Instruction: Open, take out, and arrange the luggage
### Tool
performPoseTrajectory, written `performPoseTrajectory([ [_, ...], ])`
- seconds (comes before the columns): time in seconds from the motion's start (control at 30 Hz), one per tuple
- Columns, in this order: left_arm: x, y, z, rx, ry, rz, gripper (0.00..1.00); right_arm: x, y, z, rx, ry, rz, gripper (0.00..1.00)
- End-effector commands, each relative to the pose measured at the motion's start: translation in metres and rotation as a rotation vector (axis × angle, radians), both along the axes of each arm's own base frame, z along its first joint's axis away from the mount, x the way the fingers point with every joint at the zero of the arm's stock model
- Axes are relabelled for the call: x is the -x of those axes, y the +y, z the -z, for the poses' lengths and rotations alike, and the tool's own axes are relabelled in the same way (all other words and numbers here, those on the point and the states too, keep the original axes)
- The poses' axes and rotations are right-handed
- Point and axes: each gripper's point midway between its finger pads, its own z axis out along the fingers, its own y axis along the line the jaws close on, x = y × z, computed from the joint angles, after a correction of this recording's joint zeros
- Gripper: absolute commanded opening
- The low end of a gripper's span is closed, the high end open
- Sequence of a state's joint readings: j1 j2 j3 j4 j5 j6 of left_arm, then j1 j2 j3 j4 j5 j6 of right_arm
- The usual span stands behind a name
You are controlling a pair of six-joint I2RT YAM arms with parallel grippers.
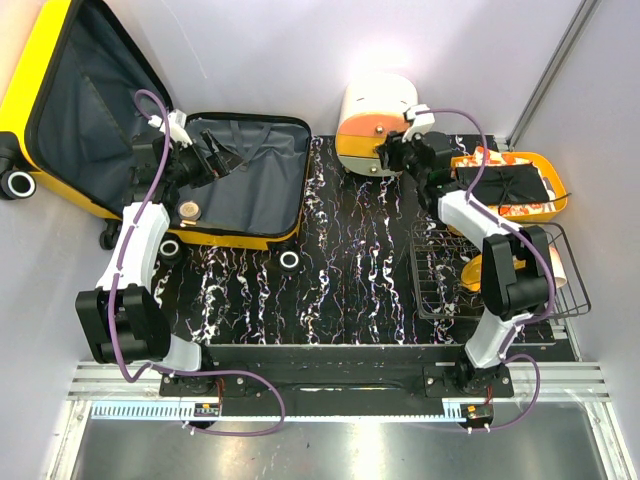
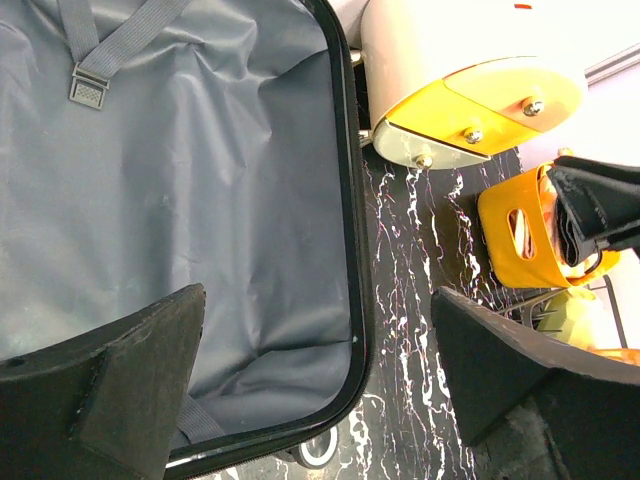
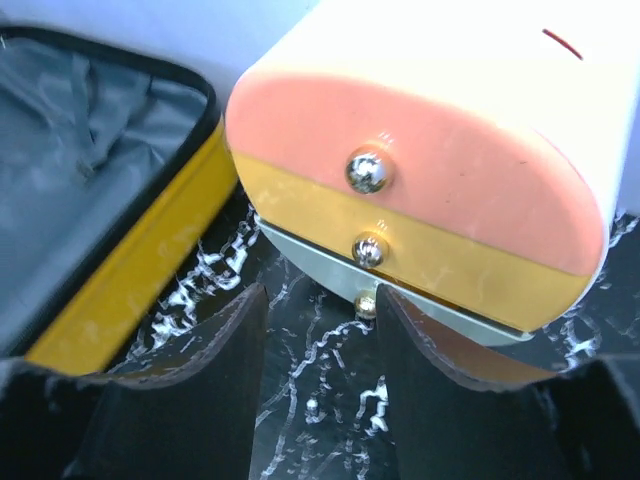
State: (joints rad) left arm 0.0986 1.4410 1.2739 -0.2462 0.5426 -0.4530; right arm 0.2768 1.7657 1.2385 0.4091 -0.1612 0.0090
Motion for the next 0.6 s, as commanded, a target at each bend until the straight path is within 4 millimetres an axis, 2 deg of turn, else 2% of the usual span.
performPoseTrajectory([
  [0.0,0.001,-0.003,-0.023,0.012,-0.074,0.028,0.99,-0.009,-0.001,0.024,-0.277,0.280,0.092,0.56],
  [0.07,0.002,-0.004,-0.023,0.011,-0.072,0.032,0.99,-0.014,0.002,0.021,-0.359,0.344,0.122,0.56],
  [0.2,0.005,-0.001,-0.022,-0.001,-0.071,0.025,0.99,-0.022,0.007,0.038,-0.457,0.442,0.151,0.57],
  [0.4,0.009,0.004,-0.017,0.003,-0.056,0.012,0.99,-0.035,0.010,0.045,-0.512,0.448,0.174,0.57],
  [0.53,0.009,0.005,-0.013,0.005,-0.046,0.009,0.99,-0.046,0.014,0.042,-0.543,0.428,0.163,0.57],
  [0.57,0.009,0.005,-0.013,0.005,-0.046,0.007,0.99,-0.048,0.015,0.047,-0.546,0.437,0.167,0.57],
])
